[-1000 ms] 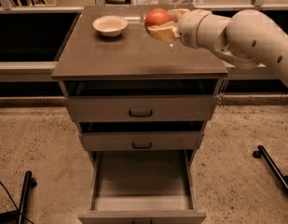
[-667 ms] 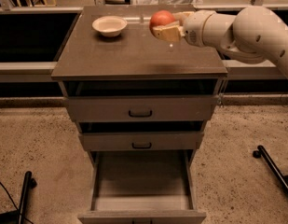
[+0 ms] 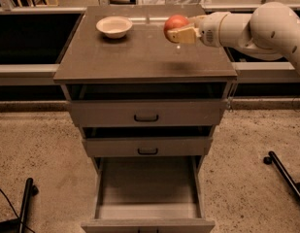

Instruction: Pick apple from bottom drawer and place on counter

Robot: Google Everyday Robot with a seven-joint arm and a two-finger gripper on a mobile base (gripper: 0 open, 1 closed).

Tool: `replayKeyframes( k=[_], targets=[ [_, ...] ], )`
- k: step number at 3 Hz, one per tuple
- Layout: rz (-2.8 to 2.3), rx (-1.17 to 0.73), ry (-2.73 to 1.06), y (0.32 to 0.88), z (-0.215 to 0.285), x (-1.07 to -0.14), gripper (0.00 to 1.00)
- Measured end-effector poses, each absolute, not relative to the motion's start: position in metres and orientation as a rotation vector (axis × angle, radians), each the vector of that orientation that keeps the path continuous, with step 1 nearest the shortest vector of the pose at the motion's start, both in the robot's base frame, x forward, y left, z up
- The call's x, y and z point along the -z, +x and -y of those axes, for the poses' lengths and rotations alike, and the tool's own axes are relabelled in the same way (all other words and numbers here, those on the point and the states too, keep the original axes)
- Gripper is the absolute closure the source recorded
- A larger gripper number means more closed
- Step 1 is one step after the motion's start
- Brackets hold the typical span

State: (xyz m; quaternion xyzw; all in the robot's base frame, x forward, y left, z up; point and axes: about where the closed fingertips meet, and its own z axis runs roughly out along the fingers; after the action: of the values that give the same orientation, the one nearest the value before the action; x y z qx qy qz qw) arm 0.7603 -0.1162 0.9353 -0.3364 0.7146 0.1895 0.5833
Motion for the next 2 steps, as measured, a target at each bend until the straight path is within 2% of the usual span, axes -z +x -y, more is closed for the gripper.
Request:
replayKeyframes(
  k=[1,2],
  targets=[
    [-1.717,-0.450,-0.779,0.766,0.127,-0.916,1.00],
    [-1.758,-0.376,-0.826,0.772,0.134,-0.904,1.00]
  ],
)
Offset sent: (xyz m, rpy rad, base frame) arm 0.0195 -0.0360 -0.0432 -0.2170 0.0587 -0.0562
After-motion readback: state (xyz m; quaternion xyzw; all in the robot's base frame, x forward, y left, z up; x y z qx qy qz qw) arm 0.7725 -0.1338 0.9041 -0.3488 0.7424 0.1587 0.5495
